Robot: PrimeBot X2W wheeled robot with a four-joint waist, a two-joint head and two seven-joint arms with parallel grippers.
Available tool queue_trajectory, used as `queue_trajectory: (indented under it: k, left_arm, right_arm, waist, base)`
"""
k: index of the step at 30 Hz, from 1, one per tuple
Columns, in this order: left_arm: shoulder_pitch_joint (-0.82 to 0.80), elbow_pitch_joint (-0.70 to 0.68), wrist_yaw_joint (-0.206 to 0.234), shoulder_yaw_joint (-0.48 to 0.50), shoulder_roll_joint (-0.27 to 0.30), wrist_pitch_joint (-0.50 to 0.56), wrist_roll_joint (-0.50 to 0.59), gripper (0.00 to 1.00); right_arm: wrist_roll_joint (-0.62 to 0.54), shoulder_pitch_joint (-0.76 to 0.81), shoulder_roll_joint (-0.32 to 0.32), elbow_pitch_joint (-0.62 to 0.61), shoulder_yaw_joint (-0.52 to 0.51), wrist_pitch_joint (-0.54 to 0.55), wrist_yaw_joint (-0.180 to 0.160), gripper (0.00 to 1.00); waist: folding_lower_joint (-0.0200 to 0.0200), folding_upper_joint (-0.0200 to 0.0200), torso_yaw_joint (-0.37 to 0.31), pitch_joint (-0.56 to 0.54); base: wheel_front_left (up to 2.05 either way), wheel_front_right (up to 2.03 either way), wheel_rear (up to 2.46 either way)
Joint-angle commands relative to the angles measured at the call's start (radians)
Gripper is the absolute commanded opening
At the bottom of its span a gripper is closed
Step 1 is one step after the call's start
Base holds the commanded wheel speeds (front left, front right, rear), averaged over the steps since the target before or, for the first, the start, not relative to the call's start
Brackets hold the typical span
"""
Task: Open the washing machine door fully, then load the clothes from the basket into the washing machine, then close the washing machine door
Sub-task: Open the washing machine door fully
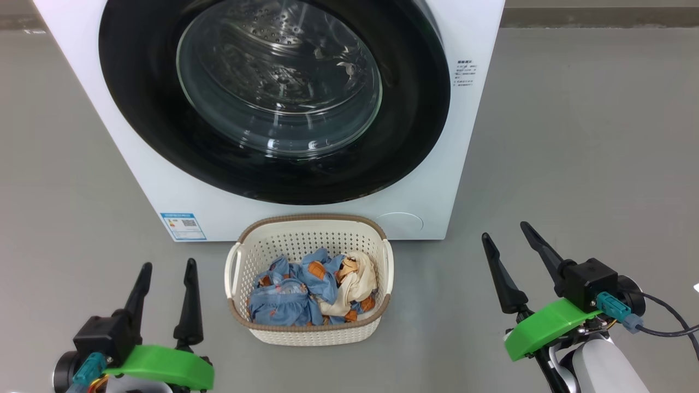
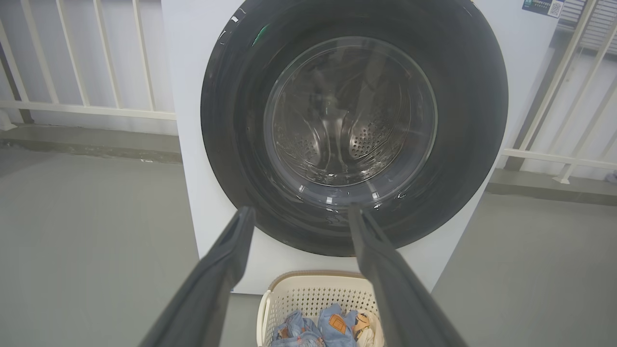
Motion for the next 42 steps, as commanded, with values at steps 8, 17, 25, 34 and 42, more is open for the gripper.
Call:
queue_trajectory:
  k: [8,17,25,34,42]
  left_arm:
    - [-0.038,-0.024,-0.001,0.030,0.017,-0.006,0.000,1.00]
    - [-0.042,-0.025,-0.001,0.030,0.017,-0.006,-0.002,1.00]
    - [-0.047,-0.030,0.004,0.034,0.017,-0.006,-0.009,1.00]
    - [-0.062,-0.043,0.006,0.039,0.017,-0.006,-0.025,1.00]
    - [-0.088,-0.060,0.004,0.041,0.017,-0.006,-0.036,1.00]
  right_arm:
    - [0.003,-0.025,0.000,-0.022,0.021,-0.012,0.001,1.00]
    - [0.007,-0.029,-0.005,-0.021,0.015,-0.012,0.001,1.00]
    - [0.007,-0.038,-0.004,-0.021,0.007,-0.012,0.001,1.00]
    - [0.018,-0.095,-0.024,-0.016,-0.014,-0.012,0.001,1.00]
    - [0.046,-0.174,-0.062,-0.048,-0.061,-0.012,0.001,0.69]
  waist:
    - [0.0000,-0.0001,0.001,0.006]
    - [0.0000,-0.0001,0.005,0.012]
    - [0.0000,-0.0001,0.009,0.023]
    - [0.0000,-0.0001,0.024,0.064]
    - [0.0000,-0.0001,0.040,0.124]
  base:
    - [0.00,0.00,0.00]
    - [0.00,0.00,0.00]
    - [0.00,0.00,0.00]
    - [0.00,0.00,0.00]
    - [0.00,0.00,0.00]
